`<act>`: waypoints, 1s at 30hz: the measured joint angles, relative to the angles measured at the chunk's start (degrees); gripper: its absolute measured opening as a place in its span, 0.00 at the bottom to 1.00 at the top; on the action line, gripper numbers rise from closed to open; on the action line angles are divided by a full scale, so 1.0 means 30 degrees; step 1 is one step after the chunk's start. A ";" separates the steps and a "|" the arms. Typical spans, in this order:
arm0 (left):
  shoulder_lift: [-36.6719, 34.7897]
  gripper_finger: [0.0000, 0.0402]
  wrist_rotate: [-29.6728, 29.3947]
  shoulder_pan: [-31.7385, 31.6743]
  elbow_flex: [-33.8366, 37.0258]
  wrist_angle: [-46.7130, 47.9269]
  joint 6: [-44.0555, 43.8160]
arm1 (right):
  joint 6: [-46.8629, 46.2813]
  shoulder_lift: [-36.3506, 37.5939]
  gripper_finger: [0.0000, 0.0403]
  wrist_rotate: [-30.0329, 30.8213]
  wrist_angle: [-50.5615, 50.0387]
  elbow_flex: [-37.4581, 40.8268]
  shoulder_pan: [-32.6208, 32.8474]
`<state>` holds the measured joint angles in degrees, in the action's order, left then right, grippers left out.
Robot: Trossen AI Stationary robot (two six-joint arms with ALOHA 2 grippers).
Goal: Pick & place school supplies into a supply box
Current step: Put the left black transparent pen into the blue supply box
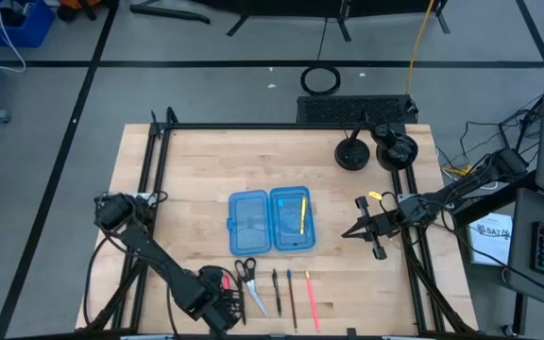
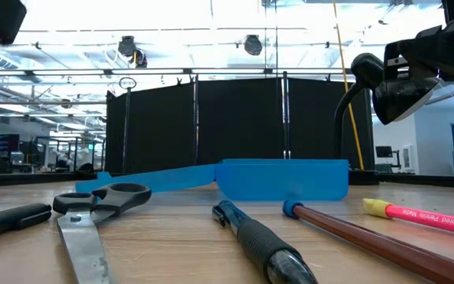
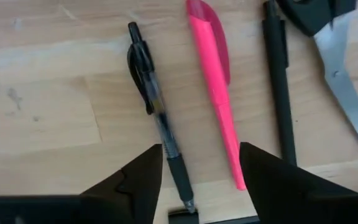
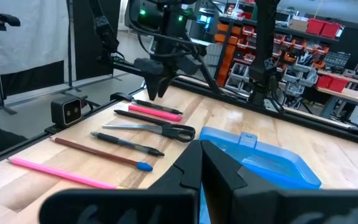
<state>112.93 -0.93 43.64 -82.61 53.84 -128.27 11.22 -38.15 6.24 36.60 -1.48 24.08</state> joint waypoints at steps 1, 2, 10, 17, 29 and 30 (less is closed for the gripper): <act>0.0135 0.54 0.0334 0.0000 0.0000 -0.0010 0.0010 | -0.0017 0.0007 0.00 0.0000 0.0000 0.0000 0.0000; 0.0316 0.54 0.0667 0.0000 0.0000 -0.0029 0.0034 | -0.0024 0.0007 0.00 0.0000 0.0000 0.0000 0.0000; 0.1917 0.54 0.1884 0.0291 -0.0037 -0.0315 -0.0934 | -0.0361 0.0006 0.00 -0.0007 -0.0027 0.0000 0.0000; 0.2373 0.51 0.2006 0.0323 -0.0073 -0.0558 -0.0845 | -0.0372 0.0000 0.00 -0.0015 -0.0051 0.0000 0.0000; 0.2431 0.05 0.1602 -0.0209 -0.0031 -0.1275 0.0234 | -0.0368 0.0007 0.00 -0.0084 -0.0007 0.0004 0.0000; 0.2431 0.05 0.1545 -0.0236 -0.0029 -0.1295 0.0233 | -0.0419 0.0001 0.00 -0.0094 -0.0014 0.0007 0.0000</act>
<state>120.22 3.70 42.93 -82.70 49.96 -127.57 9.97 -38.15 5.96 36.56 -1.45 24.08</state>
